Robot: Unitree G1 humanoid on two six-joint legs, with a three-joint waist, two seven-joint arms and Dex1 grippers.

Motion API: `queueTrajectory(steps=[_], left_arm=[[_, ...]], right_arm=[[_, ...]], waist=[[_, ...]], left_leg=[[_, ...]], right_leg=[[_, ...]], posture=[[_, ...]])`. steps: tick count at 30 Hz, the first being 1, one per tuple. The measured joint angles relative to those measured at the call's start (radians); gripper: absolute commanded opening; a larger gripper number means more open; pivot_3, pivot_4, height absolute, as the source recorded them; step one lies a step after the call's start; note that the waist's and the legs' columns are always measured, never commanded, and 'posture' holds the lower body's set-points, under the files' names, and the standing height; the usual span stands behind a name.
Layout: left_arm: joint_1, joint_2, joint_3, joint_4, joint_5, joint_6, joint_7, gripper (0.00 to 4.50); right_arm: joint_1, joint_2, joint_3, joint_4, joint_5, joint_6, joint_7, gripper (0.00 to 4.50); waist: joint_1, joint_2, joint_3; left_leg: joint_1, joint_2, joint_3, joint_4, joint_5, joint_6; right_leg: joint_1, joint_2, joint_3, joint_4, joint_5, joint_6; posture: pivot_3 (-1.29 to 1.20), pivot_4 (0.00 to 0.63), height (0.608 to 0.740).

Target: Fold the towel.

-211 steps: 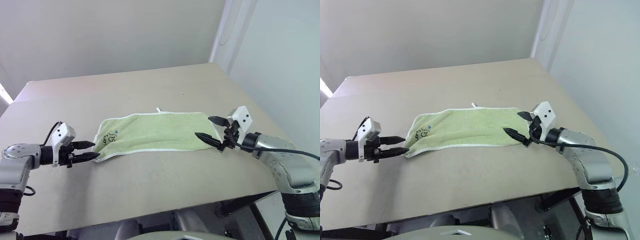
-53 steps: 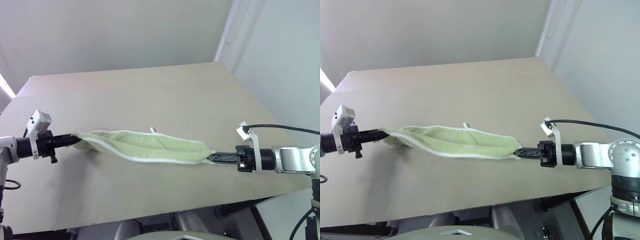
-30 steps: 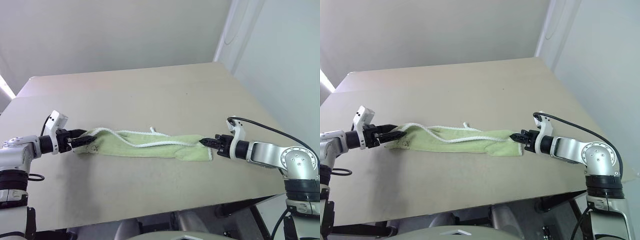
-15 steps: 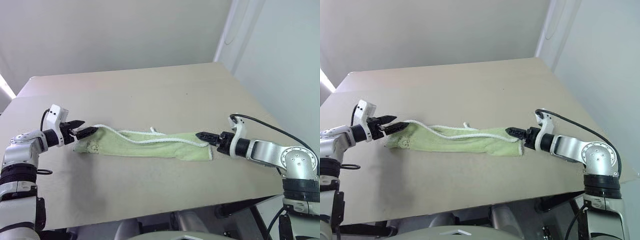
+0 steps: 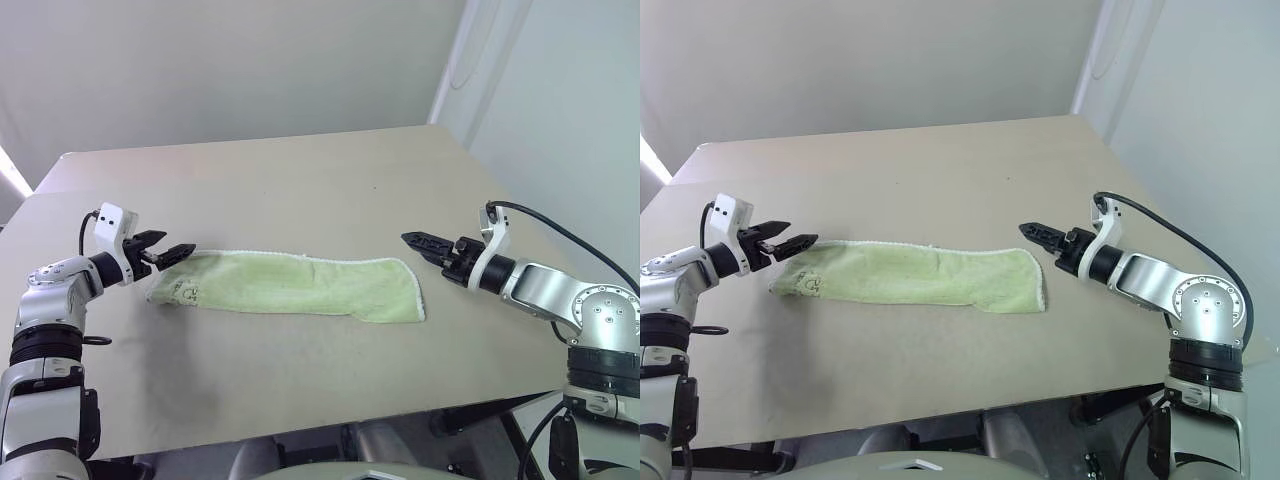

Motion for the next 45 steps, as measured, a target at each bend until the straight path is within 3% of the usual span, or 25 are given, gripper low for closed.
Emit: queueTrajectory(steps=[5,13,17,19,22,24,33,45], left_arm=[[0.024,0.028,0.021,-0.148,-0.074,0.117,-0.107,4.50],[0.219,0.155,0.032,-0.514,-0.166,0.250,-0.280,4.50],[0.299,0.166,-0.004,-0.576,-0.138,0.202,-0.312,4.50],[0.303,0.143,-0.019,-0.590,-0.125,0.195,-0.301,4.50],[0.303,0.112,-0.054,-0.616,-0.117,0.182,-0.291,4.50],[0.302,0.088,-0.073,-0.621,-0.116,0.178,-0.287,4.50],[0.275,0.038,-0.131,-0.607,-0.096,0.175,-0.271,4.50],[0.241,0.005,-0.170,-0.536,-0.070,0.127,-0.283,4.50]], right_arm=[[0.066,-0.044,0.089,-0.207,-0.218,-0.122,0.184,3.53],[0.099,-0.124,0.026,-0.133,-0.068,0.019,0.308,3.53],[0.170,-0.184,-0.018,-0.053,0.207,0.115,0.235,3.53],[0.253,-0.204,-0.010,-0.116,0.195,0.114,0.206,3.53],[0.362,-0.238,0.048,-0.299,-0.015,0.052,0.233,3.53],[0.377,-0.230,0.057,-0.329,-0.040,0.032,0.247,3.53],[0.401,-0.184,0.076,-0.167,0.458,-0.028,-0.037,3.53],[0.487,-0.042,0.078,-0.163,0.529,-0.070,-0.180,3.53]], waist=[[-0.003,0.000,0.000],[-0.001,0.001,0.001],[0.001,0.001,0.001],[0.002,0.001,0.001],[-0.001,0.001,0.001],[-0.006,0.000,0.001],[0.000,0.000,0.001],[-0.001,0.000,0.001]], left_leg=[[0.000,0.000,0.000,0.000,0.000,0.000],[0.002,0.000,0.000,0.000,0.000,0.000],[0.001,0.000,0.000,0.000,0.000,0.000],[0.001,0.000,0.000,0.000,0.000,0.000],[0.002,0.000,0.001,0.000,0.000,0.000],[0.002,0.000,0.002,0.000,0.000,0.000],[0.001,0.000,0.001,0.000,0.000,0.000],[0.002,0.000,0.001,0.000,0.000,0.000]], right_leg=[[-0.001,0.000,-0.001,-0.001,0.000,0.000],[0.001,0.000,0.000,0.000,-0.003,-0.004],[0.002,0.000,0.000,-0.001,-0.003,-0.005],[0.002,0.000,0.000,-0.001,-0.003,-0.005],[0.002,0.000,0.000,-0.001,-0.003,-0.004],[0.002,0.000,0.001,-0.001,-0.003,-0.004],[0.003,0.000,0.001,-0.002,-0.003,-0.004],[0.004,0.000,0.001,-0.002,-0.003,-0.004]], posture=[[0.00,0.000,0.712],[0.00,0.000,0.712],[0.00,0.000,0.712],[0.00,0.000,0.712],[0.00,0.000,0.712],[0.00,0.000,0.712],[0.00,0.000,0.712],[0.00,0.000,0.712]])
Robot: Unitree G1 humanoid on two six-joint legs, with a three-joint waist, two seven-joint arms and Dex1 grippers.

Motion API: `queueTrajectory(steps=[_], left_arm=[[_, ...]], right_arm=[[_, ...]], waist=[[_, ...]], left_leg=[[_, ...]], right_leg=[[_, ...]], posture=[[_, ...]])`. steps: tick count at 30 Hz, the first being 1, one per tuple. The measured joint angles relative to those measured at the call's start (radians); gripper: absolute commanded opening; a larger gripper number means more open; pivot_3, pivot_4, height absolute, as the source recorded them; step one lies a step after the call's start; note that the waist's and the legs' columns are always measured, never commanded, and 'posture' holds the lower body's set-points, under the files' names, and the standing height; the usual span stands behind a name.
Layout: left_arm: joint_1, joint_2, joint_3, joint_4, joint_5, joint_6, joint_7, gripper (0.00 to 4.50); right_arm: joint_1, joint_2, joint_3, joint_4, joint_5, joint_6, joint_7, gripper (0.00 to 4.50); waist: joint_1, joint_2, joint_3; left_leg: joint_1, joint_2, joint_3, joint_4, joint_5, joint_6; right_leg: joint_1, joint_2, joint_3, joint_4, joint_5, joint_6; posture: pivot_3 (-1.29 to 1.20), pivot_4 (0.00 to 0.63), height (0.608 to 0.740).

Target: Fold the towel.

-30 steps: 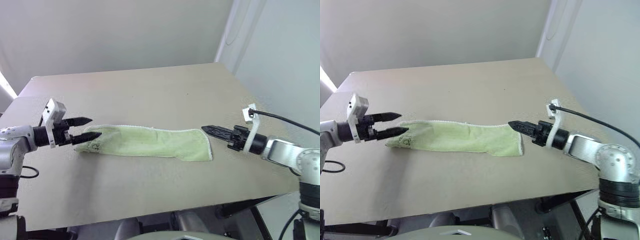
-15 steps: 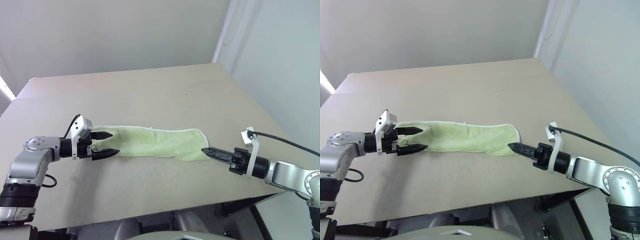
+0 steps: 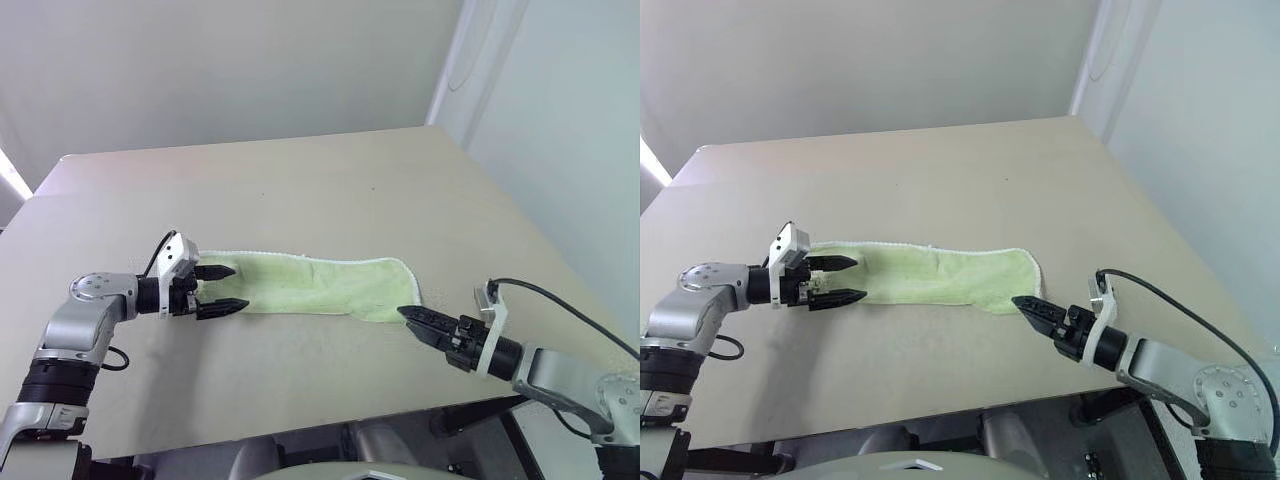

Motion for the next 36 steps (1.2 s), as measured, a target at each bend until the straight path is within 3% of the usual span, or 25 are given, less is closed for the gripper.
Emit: queueTrajectory(steps=[11,21,25,31,36], left_arm=[[-0.014,-0.021,-0.003,0.026,0.028,-0.031,0.002,4.50],[-0.020,-0.025,-0.003,0.027,0.036,-0.028,0.025,4.50],[-0.045,-0.026,-0.004,0.026,0.037,-0.018,0.041,4.50],[-0.049,-0.026,-0.004,0.026,0.038,-0.012,0.045,4.50],[-0.049,-0.026,-0.004,0.026,0.039,-0.011,0.059,4.50]], right_arm=[[-0.048,0.116,-0.023,0.054,0.024,-0.091,-0.264,3.53],[-0.138,0.161,-0.044,0.108,0.030,-0.142,-0.386,3.53],[-0.145,0.167,-0.036,0.109,0.022,-0.159,-0.414,2.28],[-0.152,0.173,-0.009,0.109,0.019,-0.167,-0.427,0.04],[-0.152,0.136,-0.013,0.128,0.018,-0.182,-0.419,0.01]], waist=[[-0.001,0.000,0.000],[-0.001,0.000,0.000],[-0.003,0.001,0.000],[-0.003,0.001,0.000],[-0.001,0.001,0.000]], left_leg=[[0.000,0.000,0.000,0.000,0.000,0.000],[0.001,0.000,-0.001,0.000,0.000,0.000],[0.001,0.000,-0.001,0.000,0.000,0.000],[0.000,0.000,-0.001,0.000,0.000,0.000],[0.000,0.000,0.000,0.000,0.000,0.000]], right_leg=[[0.001,0.000,0.001,0.000,0.000,0.000],[0.002,0.000,0.001,0.000,0.000,0.000],[0.002,0.000,0.002,0.000,0.000,0.000],[0.001,0.001,0.002,0.000,0.000,0.000],[0.001,0.001,0.002,-0.001,0.000,0.000]], posture=[[0.00,0.000,0.712],[0.00,0.000,0.712],[0.00,0.000,0.712],[0.00,0.000,0.712],[0.00,0.000,0.712]])
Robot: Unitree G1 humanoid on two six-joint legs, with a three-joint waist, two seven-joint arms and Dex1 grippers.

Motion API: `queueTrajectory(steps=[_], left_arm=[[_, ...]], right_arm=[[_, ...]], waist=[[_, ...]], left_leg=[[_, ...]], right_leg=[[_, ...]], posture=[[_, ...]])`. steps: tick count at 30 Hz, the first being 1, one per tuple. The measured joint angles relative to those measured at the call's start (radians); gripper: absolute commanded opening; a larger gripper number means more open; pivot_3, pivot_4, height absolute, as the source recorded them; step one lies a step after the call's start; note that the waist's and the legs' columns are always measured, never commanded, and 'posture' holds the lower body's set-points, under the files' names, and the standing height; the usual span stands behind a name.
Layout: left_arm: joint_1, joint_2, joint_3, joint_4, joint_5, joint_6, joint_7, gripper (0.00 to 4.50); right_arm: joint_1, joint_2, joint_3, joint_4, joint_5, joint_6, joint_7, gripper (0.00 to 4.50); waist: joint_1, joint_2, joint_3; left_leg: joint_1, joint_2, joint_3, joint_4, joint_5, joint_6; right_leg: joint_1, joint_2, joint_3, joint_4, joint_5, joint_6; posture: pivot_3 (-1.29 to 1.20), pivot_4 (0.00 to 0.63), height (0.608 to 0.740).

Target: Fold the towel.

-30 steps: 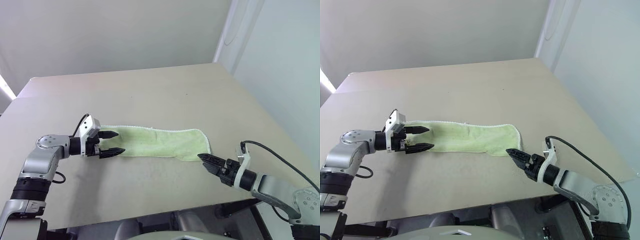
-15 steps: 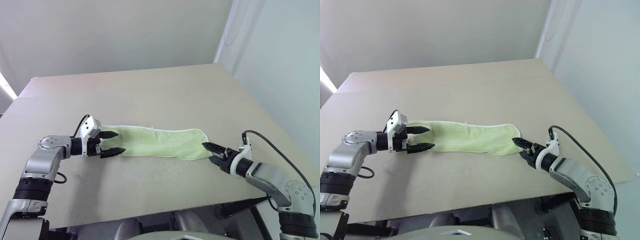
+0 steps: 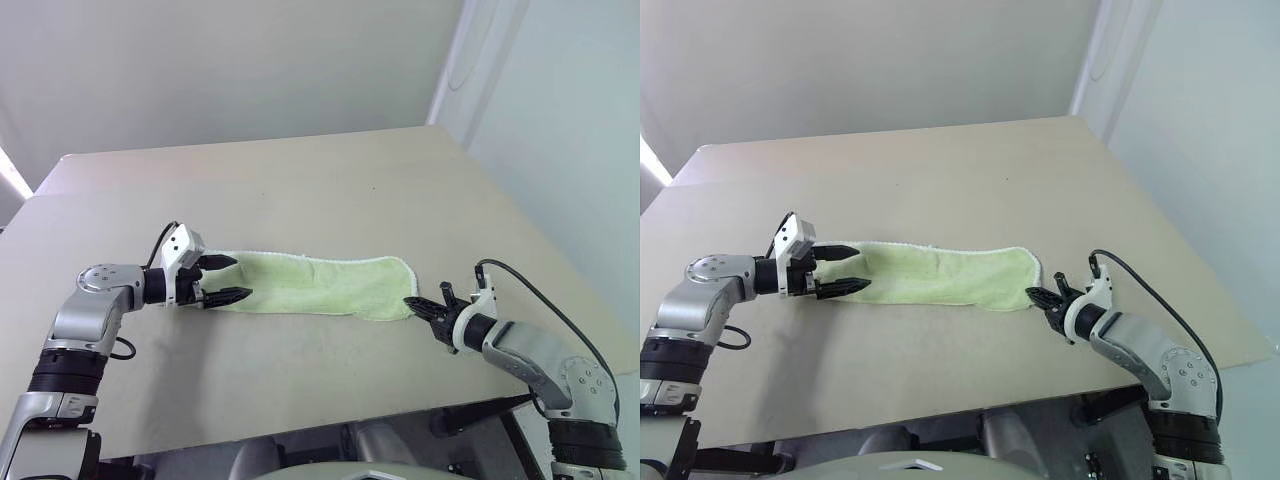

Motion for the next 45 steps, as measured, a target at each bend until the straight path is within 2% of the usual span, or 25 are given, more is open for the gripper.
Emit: queueTrajectory(steps=[4,10,13,16,21,26,33,39,45], left_arm=[[0.000,0.003,0.000,0.000,0.000,0.000,0.002,4.50],[0.000,0.011,0.001,0.001,0.018,-0.002,0.002,4.50],[-0.006,0.010,0.000,0.001,0.019,-0.002,0.002,4.50],[-0.015,0.009,0.000,0.003,0.021,-0.002,0.002,4.50],[-0.021,0.004,-0.001,0.011,0.026,-0.002,0.004,4.50],[-0.021,0.003,-0.002,0.018,0.033,-0.002,0.009,4.50],[-0.022,0.001,-0.004,0.017,0.041,0.000,0.017,4.50],[-0.020,0.000,-0.004,0.016,0.041,0.001,0.029,4.50],[-0.018,0.000,-0.004,0.013,0.041,0.001,0.030,4.50]], right_arm=[[0.000,-0.076,-0.058,0.022,0.000,-0.002,0.045,0.01],[-0.002,-0.307,-0.157,0.124,0.000,0.116,0.156,0.01],[-0.015,-0.392,-0.141,0.171,-0.001,0.210,0.207,0.01],[-0.062,-0.427,-0.106,0.171,-0.004,0.269,0.248,0.01],[-0.255,-0.445,-0.022,0.134,-0.007,0.325,0.269,0.01],[-0.395,-0.370,0.085,0.074,-0.007,0.352,0.299,0.01],[-0.498,-0.222,0.241,0.056,-0.008,0.361,0.299,0.01],[-0.520,-0.089,0.345,0.070,-0.008,0.313,0.242,0.01],[-0.537,0.024,0.432,0.174,-0.143,0.299,0.240,0.01]], waist=[[0.001,0.000,0.000],[0.002,0.000,0.000],[0.000,0.001,0.000],[-0.002,0.001,0.000],[-0.002,0.002,0.000],[0.002,0.001,0.000],[0.002,0.001,0.000],[0.000,0.001,0.000],[-0.001,0.001,0.000]], left_leg=[[0.000,0.000,0.000,0.000,0.000,0.000],[0.000,0.000,0.000,0.000,0.000,0.000],[0.001,0.000,0.000,0.000,0.000,0.000],[0.001,0.000,0.001,0.000,0.000,0.000],[0.001,0.000,0.000,0.000,0.000,0.000],[-0.002,0.000,0.000,-0.001,0.000,0.000],[-0.002,0.000,0.000,-0.001,0.000,0.000],[-0.002,0.000,0.000,-0.001,0.000,0.000],[-0.001,0.000,0.000,0.000,0.000,0.000]], right_leg=[[0.000,0.000,0.000,0.000,0.000,0.000],[0.000,0.000,0.000,-0.001,0.000,0.000],[0.000,0.000,0.000,0.000,0.000,0.000],[0.000,0.001,0.001,0.000,0.000,0.000],[0.000,0.001,0.000,0.000,0.000,0.000],[-0.001,0.001,0.000,-0.002,0.000,0.000],[-0.003,0.000,0.000,-0.002,0.000,0.000],[-0.005,0.000,0.000,-0.001,0.000,0.000],[-0.006,0.000,0.000,0.000,0.001,0.000]], posture=[[0.00,0.000,0.712],[0.00,0.000,0.712],[0.00,0.000,0.712],[0.00,0.000,0.712],[0.00,0.000,0.712],[0.00,0.000,0.712],[0.00,0.000,0.712],[0.00,0.000,0.712],[0.00,0.000,0.712]])
